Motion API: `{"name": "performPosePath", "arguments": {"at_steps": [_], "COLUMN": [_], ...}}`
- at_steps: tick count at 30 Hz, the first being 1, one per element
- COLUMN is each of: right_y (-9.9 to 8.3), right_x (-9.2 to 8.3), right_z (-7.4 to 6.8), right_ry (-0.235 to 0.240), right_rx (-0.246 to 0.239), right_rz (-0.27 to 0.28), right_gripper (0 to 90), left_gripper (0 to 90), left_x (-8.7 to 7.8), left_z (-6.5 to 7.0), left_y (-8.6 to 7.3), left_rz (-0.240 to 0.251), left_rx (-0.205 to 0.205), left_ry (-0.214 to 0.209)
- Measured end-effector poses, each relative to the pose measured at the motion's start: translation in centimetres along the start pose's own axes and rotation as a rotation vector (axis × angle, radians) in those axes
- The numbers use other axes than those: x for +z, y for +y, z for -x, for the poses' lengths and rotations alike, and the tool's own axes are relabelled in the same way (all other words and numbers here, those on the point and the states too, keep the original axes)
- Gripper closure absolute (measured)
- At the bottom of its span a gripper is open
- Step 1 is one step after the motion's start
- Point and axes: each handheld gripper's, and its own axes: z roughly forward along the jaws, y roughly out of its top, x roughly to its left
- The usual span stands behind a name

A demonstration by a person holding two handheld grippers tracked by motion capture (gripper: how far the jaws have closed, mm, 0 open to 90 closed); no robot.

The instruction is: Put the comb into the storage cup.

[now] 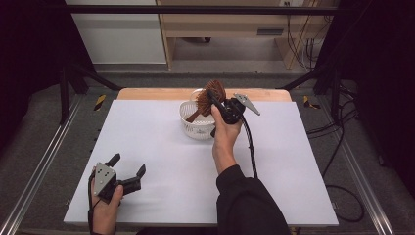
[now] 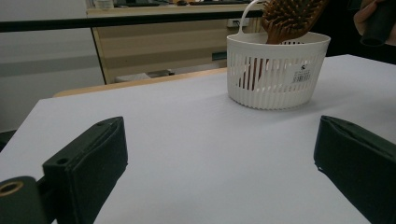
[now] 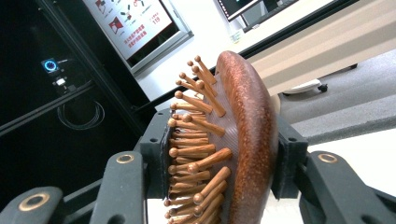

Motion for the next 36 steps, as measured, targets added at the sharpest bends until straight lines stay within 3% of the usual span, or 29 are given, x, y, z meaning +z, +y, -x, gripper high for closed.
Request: {"name": "performPosePath", "arguments": {"at_steps": [36], "right_y": [-0.7], "right_x": [-0.3], "right_z": [1.2], "right_ry": [-0.013], "right_rx": [0.041], "right_rz": [-0.004], "right_gripper": [50.8], "left_gripper": [2.7], "left_x": [0.0], "left_z": [0.0], "left_y": [0.0], "left_rz": [-0.001], "left_rx": [0.004], "left_ry": [0.002]}}
